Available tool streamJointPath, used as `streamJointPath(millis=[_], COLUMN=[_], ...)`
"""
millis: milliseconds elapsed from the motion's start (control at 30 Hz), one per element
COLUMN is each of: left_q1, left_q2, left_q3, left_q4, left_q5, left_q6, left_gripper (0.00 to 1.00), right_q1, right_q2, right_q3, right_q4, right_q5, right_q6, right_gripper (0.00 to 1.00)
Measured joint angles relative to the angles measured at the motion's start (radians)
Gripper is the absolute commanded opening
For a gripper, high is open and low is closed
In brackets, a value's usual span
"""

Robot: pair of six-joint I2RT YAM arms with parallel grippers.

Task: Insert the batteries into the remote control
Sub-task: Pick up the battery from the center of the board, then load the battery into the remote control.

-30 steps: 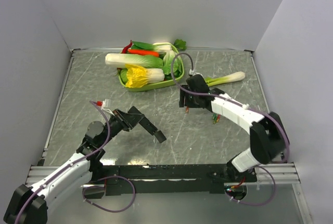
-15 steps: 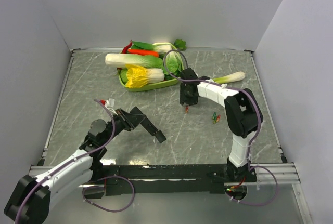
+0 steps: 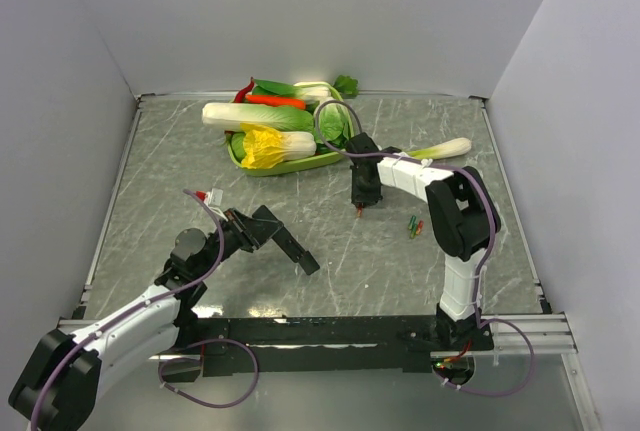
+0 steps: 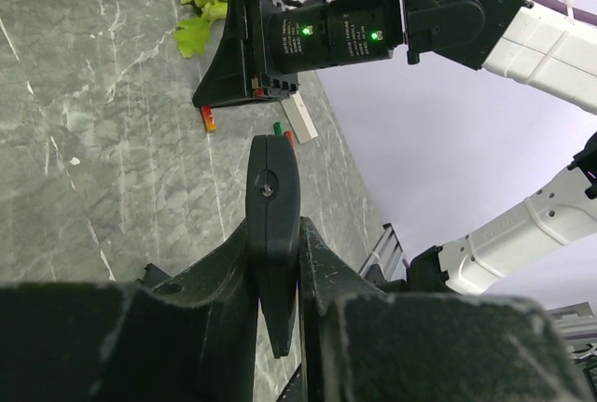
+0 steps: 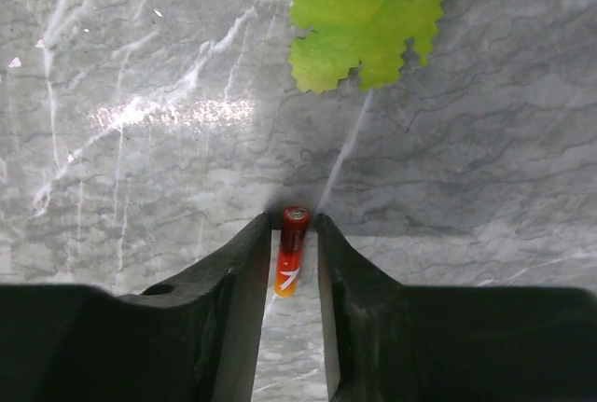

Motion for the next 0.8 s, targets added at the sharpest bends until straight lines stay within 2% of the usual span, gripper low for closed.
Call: streamJointPath(millis=[167,367,500,800], left_q1=[0.000,0.000,0.000,0.000], left_q2=[0.008,0.055,0.071,0.069], left_q3=[0.000,-0.011,-0.024,-0.026], left_q4=[0.014,0.074,0.106,0.129], left_q5=[0.009,0.023,0.023,0.023], left_q6=[-0.004,-0.051,-0.091,-0.153], left_gripper=[0.01,0.01,0.01,0.01], right_q1=[-0.001,0.024,0.111,0.386], right_q2=[-0.001,-0.080,-0.216,-0.618], right_q3=[-0.003,-0.100,-0.181,-0.327], right_q4=[0.005,0.067,0.091,0.285], right_q5=[0.004,0.016,0.050,0.118], right_q6=[-0.019,-0.066,-0.116,-0.226], right_gripper=[0.08,0.05,0.00,0.00])
